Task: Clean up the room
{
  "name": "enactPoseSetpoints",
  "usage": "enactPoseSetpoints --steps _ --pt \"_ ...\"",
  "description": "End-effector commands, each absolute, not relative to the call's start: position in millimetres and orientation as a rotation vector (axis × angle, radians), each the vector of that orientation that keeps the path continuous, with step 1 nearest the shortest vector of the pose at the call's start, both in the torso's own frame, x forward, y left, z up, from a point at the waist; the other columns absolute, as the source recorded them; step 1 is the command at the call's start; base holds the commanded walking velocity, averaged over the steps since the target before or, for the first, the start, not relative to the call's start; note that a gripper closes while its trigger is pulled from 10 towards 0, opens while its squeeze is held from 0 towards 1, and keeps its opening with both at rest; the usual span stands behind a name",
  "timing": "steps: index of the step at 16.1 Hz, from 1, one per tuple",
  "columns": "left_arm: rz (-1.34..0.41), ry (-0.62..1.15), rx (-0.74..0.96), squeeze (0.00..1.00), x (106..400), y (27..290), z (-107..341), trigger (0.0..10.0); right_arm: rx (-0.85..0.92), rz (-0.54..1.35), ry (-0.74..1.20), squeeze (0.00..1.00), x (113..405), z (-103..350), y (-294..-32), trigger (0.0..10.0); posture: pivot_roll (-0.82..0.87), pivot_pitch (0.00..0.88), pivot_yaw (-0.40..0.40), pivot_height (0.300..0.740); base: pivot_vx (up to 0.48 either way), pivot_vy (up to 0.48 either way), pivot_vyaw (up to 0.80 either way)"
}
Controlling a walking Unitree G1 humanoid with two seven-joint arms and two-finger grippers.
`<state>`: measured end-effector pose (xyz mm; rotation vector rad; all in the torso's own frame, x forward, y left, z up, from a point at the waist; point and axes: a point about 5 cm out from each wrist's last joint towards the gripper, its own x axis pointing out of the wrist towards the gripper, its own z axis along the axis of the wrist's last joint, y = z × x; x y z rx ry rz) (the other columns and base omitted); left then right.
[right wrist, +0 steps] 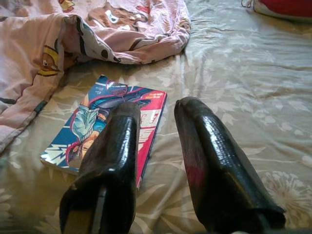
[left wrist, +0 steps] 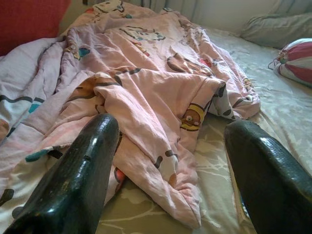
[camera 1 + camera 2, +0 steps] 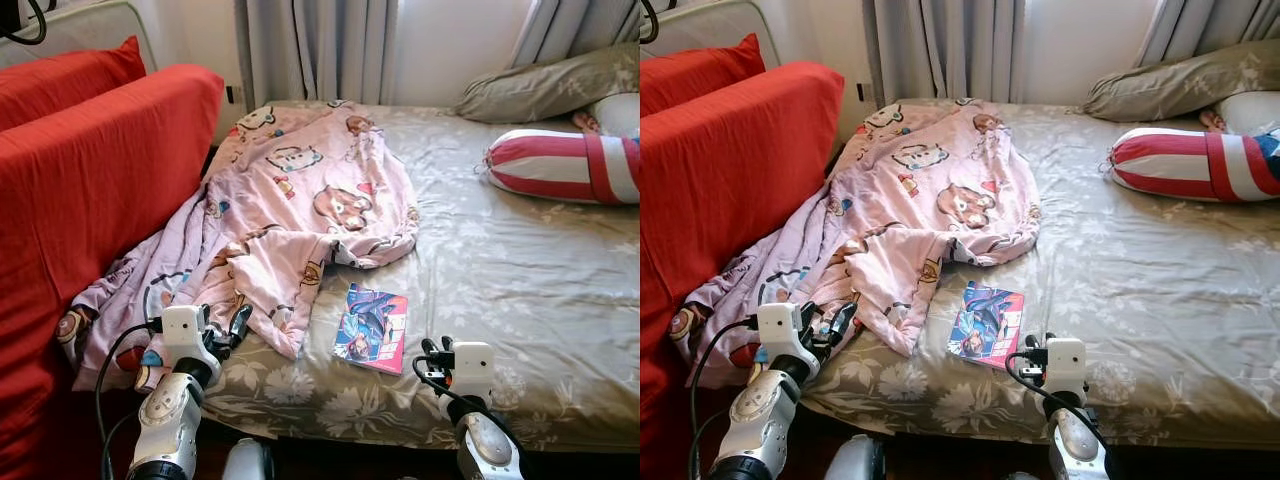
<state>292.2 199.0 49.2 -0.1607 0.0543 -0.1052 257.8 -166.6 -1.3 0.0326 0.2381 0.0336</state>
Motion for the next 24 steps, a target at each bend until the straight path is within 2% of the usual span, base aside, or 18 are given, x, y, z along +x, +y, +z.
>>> enactPoseSetpoints --steps 1,7,8,15,19,24 --pt "-0.111 0.055 -0.169 0.00 291.7 198.1 49.5 10.0 0.033 0.037 0.236 0.00 256.8 -1.6 -165.8 10.0 -0.02 0.000 -0.005 0.617 0.000 0.000 0.00" --pt "-0.107 0.052 -0.170 0.00 293.4 198.4 51.0 10.0 0.023 0.033 0.280 0.00 256.8 -5.8 -168.1 10.0 -0.02 0.004 -0.007 0.617 0.000 0.000 0.00" --pt "-0.108 0.054 -0.169 0.00 293.3 198.1 50.8 10.0 0.018 0.047 0.278 0.00 256.5 -5.9 -167.3 10.0 -0.02 0.003 -0.008 0.603 0.000 0.000 0.00" --pt "-0.112 0.058 -0.172 0.00 292.5 197.9 49.5 10.0 0.012 0.084 0.233 0.00 258.8 -0.5 -162.5 10.0 -0.01 0.000 -0.007 0.603 0.000 0.000 0.00" --pt "-0.120 0.057 -0.180 0.00 292.1 196.1 48.9 10.0 0.022 0.120 0.204 0.00 258.4 1.6 -160.3 10.0 -0.01 0.000 -0.012 0.603 0.000 0.000 0.76" --pt "-0.133 0.059 -0.183 0.00 292.7 193.2 48.8 10.0 0.050 0.135 0.214 0.00 258.5 -0.2 -155.9 10.0 -0.02 0.000 -0.005 0.603 0.000 0.000 0.00"
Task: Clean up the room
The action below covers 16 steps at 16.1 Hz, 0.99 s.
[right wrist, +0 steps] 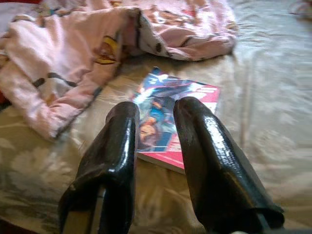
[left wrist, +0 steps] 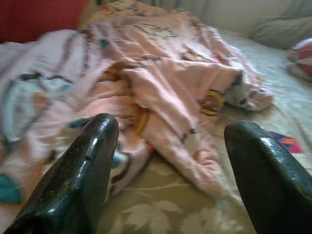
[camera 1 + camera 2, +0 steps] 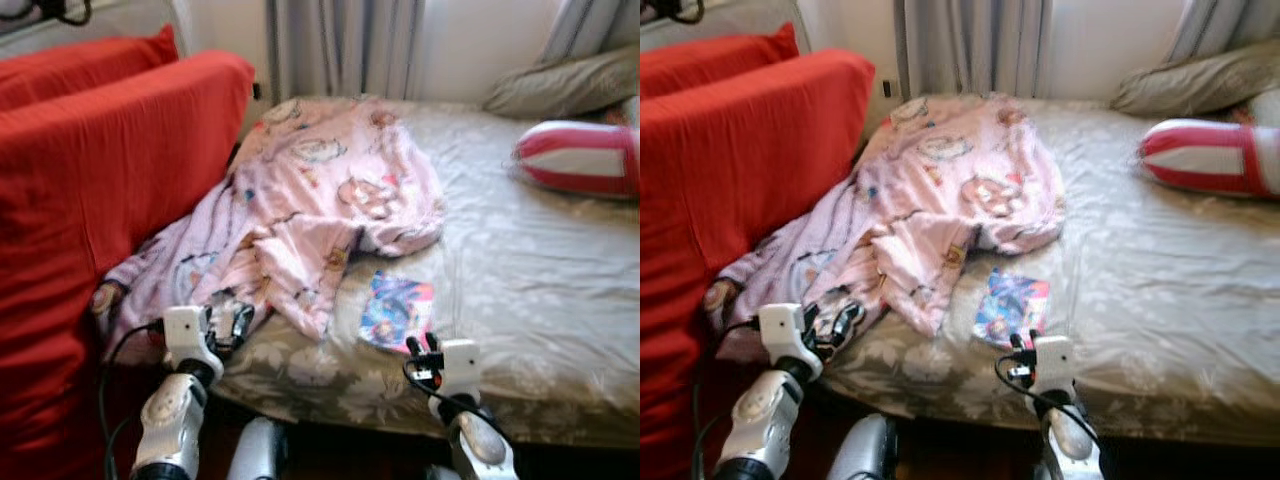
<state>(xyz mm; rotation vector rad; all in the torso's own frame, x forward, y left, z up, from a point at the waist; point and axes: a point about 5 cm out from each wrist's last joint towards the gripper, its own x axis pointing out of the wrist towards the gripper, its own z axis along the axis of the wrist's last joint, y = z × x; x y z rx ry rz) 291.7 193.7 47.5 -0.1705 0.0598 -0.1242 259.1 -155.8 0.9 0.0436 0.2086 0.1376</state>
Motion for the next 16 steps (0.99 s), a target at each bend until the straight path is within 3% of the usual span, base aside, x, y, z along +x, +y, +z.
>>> enactPoseSetpoints --steps 1,6,9,16 --pt "-0.135 0.058 -0.185 0.00 292.6 193.2 48.9 10.0 0.055 0.139 0.221 0.00 257.5 -1.8 -154.1 10.0 -0.02 0.000 -0.005 0.603 0.000 0.000 0.00" --pt "-0.142 0.056 -0.193 0.00 292.5 190.9 48.7 10.0 0.037 0.146 0.215 0.00 256.7 -1.7 -154.7 10.0 -0.01 0.000 -0.004 0.603 0.000 0.000 0.00" --pt "-0.146 0.055 -0.192 0.00 292.2 191.6 49.1 10.0 0.019 0.148 0.187 0.00 258.6 2.0 -153.4 10.0 -0.01 0.000 -0.001 0.603 0.250 0.000 0.53" --pt "-0.147 0.051 -0.191 0.00 292.5 193.0 50.8 10.0 0.043 0.120 0.192 0.00 259.6 1.5 -153.0 10.0 -0.01 0.000 0.005 0.603 0.258 0.000 0.00"
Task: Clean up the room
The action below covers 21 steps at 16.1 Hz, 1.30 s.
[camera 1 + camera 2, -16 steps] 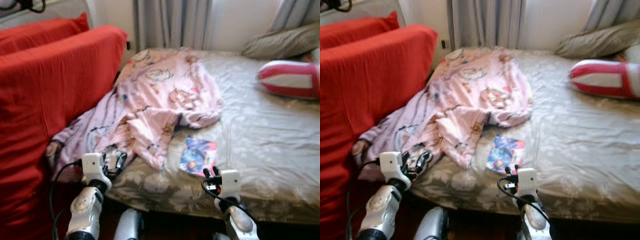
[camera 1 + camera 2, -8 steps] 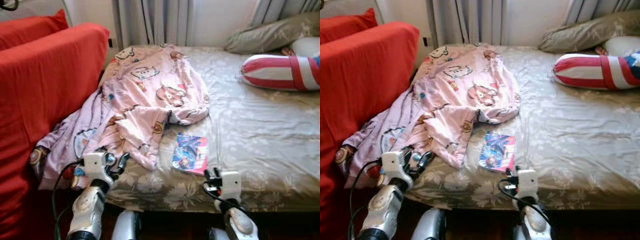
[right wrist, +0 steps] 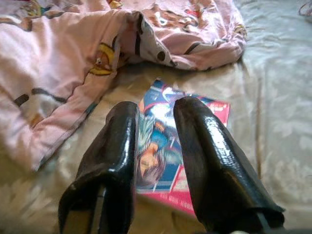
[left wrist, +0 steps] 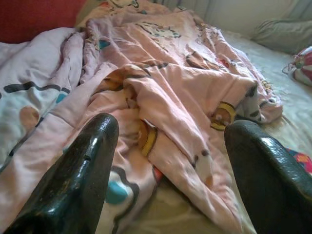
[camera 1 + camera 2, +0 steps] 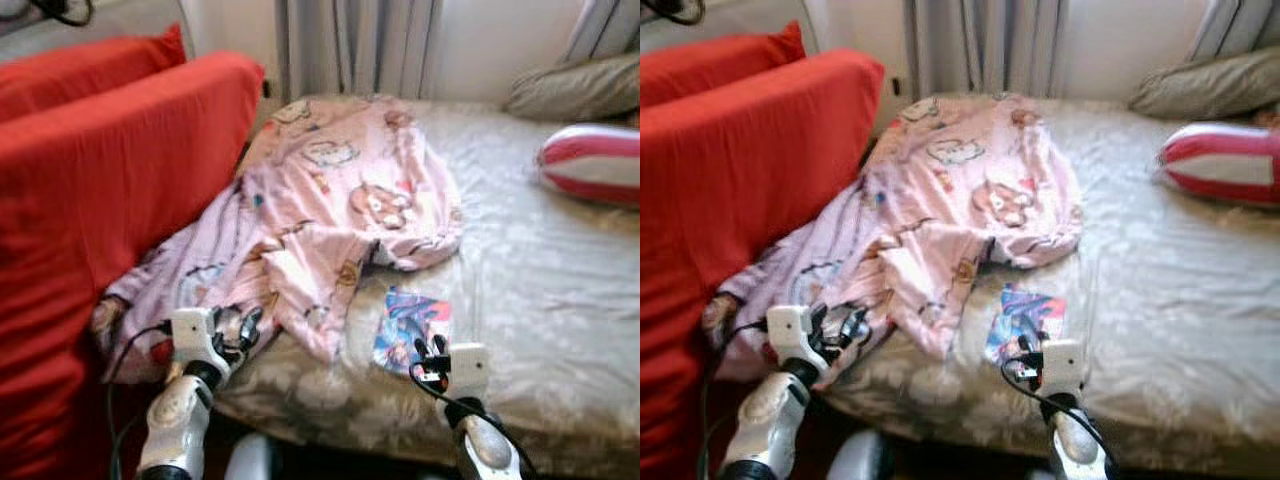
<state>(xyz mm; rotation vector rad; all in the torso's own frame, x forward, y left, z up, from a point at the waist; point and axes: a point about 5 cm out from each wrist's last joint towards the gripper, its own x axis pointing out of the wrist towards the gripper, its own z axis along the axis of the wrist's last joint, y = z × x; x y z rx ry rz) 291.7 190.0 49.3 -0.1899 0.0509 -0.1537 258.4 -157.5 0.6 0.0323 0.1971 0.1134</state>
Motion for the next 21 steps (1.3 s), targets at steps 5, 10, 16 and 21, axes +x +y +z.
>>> enactPoseSetpoints --steps 5,10,16,21 --pt "-0.154 0.050 -0.190 0.00 292.4 191.2 51.4 10.0 0.024 0.092 0.217 0.00 260.2 -0.8 -156.1 10.0 -0.01 0.000 0.011 0.603 0.259 0.000 0.00" --pt "-0.153 0.030 -0.169 0.00 293.8 192.0 57.4 10.0 0.070 0.010 0.344 0.00 273.6 -6.4 -160.9 10.0 0.02 0.016 0.020 0.603 0.000 0.000 0.00" --pt "-0.170 0.015 -0.149 0.00 292.2 197.5 67.7 10.0 0.195 -0.109 0.457 1.00 281.6 -11.5 -166.1 10.0 0.07 0.090 0.061 0.603 0.000 0.000 0.00" --pt "-0.187 0.024 -0.121 0.00 273.7 206.3 75.9 10.0 0.282 -0.194 0.493 1.00 281.9 -14.5 -170.2 10.0 0.12 0.181 0.088 0.603 0.000 0.000 0.00"
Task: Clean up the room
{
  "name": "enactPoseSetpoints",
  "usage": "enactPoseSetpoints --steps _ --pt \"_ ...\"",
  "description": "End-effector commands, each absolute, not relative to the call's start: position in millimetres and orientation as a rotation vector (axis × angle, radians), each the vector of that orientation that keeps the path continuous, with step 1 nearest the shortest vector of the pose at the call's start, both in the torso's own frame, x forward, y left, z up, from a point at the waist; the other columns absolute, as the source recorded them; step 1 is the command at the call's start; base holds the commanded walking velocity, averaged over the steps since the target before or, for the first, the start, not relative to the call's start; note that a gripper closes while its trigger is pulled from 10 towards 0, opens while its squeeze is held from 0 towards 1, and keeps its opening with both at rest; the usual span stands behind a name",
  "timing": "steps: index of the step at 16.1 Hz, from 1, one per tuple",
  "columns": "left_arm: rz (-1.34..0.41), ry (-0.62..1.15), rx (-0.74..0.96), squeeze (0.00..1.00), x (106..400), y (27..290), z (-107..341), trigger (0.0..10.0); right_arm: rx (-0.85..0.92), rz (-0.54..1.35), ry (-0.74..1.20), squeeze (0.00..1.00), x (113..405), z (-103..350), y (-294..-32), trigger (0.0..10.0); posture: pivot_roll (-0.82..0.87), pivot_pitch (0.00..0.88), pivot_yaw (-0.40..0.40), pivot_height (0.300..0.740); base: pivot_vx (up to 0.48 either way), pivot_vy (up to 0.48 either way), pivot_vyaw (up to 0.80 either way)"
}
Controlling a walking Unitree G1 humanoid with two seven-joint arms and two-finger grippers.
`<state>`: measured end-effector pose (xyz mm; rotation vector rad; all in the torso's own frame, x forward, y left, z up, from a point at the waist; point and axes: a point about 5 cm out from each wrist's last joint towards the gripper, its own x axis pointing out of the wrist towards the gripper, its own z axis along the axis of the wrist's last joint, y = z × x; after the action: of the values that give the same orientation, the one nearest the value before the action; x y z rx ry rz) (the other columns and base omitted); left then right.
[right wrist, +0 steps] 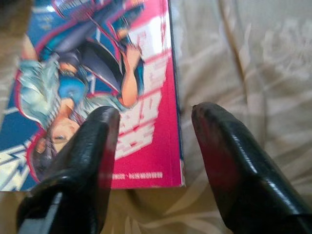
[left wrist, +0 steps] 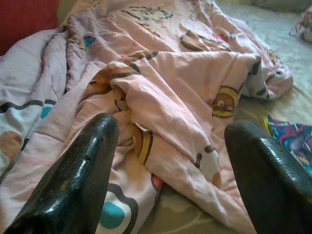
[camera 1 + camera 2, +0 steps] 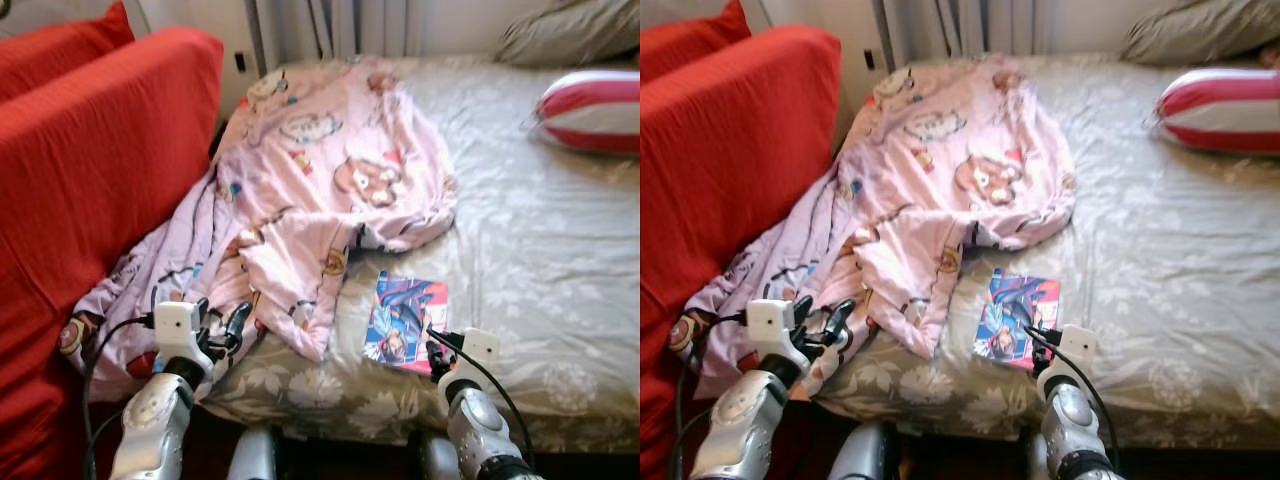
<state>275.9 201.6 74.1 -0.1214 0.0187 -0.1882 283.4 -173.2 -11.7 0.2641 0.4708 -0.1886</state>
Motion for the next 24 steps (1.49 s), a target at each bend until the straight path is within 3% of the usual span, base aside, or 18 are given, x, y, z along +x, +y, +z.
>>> enactPoseSetpoints --steps 1,2,3,4,12,15,24 --pt "-0.186 0.028 -0.120 0.00 272.2 206.8 76.1 10.0 0.286 -0.196 0.494 1.00 282.4 -14.2 -170.4 10.0 0.12 0.188 0.091 0.603 0.000 0.000 0.00" --pt "-0.183 0.041 -0.114 0.00 267.4 208.9 75.4 10.0 0.291 -0.189 0.489 1.00 283.7 -13.1 -169.5 10.0 0.13 0.199 0.094 0.603 0.000 0.000 0.00" --pt "-0.179 0.054 -0.110 0.00 262.5 211.4 74.1 10.0 0.288 -0.176 0.482 0.32 284.5 -12.3 -167.9 10.0 0.13 0.206 0.097 0.603 0.000 0.000 0.00" --pt "-0.174 0.067 -0.106 0.00 258.2 213.9 71.8 10.0 0.308 -0.172 0.464 0.00 285.8 -10.5 -167.5 10.0 0.13 0.214 0.099 0.603 0.000 0.000 0.00" --pt "-0.159 0.108 -0.093 0.00 247.3 219.5 72.7 10.0 0.501 -0.173 0.442 0.00 274.8 -18.9 -171.2 10.0 0.15 0.223 0.105 0.603 0.000 0.000 0.00" --pt "-0.158 0.113 -0.089 0.00 247.0 220.2 74.8 10.0 0.688 -0.235 0.473 0.00 261.8 -31.2 -175.1 10.0 0.16 0.219 0.110 0.603 0.000 0.000 0.00" --pt "-0.149 0.116 -0.087 0.00 247.5 221.8 76.5 10.0 0.757 -0.165 0.483 0.00 254.6 -36.9 -162.7 10.0 0.17 0.221 0.107 0.603 0.000 0.000 0.00"
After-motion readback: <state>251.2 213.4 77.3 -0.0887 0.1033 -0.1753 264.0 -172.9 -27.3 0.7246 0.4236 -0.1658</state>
